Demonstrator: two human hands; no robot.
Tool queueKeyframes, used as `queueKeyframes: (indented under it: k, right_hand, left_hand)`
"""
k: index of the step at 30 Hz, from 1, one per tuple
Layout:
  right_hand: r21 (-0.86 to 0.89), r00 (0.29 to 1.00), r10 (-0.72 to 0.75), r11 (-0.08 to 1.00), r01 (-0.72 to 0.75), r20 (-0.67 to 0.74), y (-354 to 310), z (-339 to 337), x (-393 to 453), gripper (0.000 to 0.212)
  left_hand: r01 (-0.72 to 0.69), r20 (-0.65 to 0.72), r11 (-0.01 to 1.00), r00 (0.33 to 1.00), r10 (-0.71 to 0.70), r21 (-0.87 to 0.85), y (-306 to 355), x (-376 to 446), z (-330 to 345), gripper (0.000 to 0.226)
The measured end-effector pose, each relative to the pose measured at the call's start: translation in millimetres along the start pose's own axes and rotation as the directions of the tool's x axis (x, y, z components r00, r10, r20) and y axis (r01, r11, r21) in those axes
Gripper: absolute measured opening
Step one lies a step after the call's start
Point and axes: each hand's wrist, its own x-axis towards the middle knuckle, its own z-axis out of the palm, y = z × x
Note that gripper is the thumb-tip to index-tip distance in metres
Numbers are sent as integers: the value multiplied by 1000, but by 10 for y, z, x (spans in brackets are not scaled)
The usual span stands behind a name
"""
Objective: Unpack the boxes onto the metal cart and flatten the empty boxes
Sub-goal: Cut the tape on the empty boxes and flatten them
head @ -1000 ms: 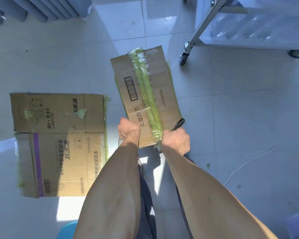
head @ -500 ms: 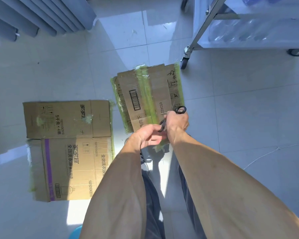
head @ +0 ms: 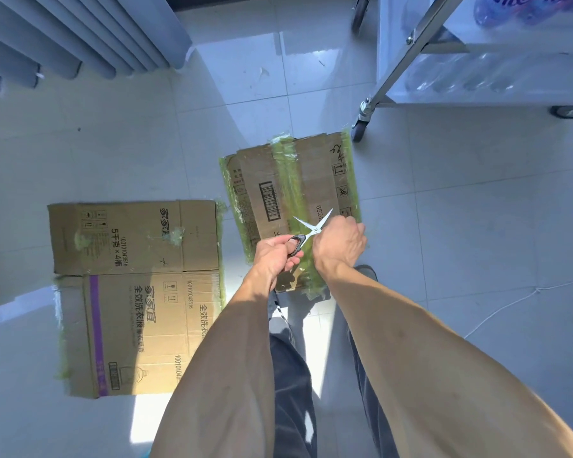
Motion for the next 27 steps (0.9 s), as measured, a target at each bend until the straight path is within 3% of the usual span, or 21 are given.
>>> queueKeyframes:
  k: [2,4,8,13,18,21,27]
  right_hand:
    - [42,998,63,997,-64,7,-102,-6,-15,23]
    - [13,999,37,999,-37,14,-204,-3,-27,22]
    - [-30,1000,27,999,-27,-7,-331,-50,62,19]
    - [172,982,108,976,-134,152,-492,-54,31,24]
    - [276,966,163,937,-216,202,-594,-2,-48,33]
    - [327,966,171,917,-229,196,-617,4,-68,30]
    - [370,952,198,887,-276,235,-581,36,-45,26]
  left_hand:
    - [-4,6,999,1000,4,-53,49,3,-1,16]
    - [-8,8,997,1000,9,-75,117,9,-24,13]
    - [-65,45,998,997,64,14,296,79,-113,14]
    - [-97,75,995,993,96,4,508,144,-233,15]
    - [-156,184,957,976,112,243,629,203,-358,18]
    - [-164,203,947,973,110,275,686,222,-392,30]
    - [-184,228,923,967,109,337,646,185,-373,29]
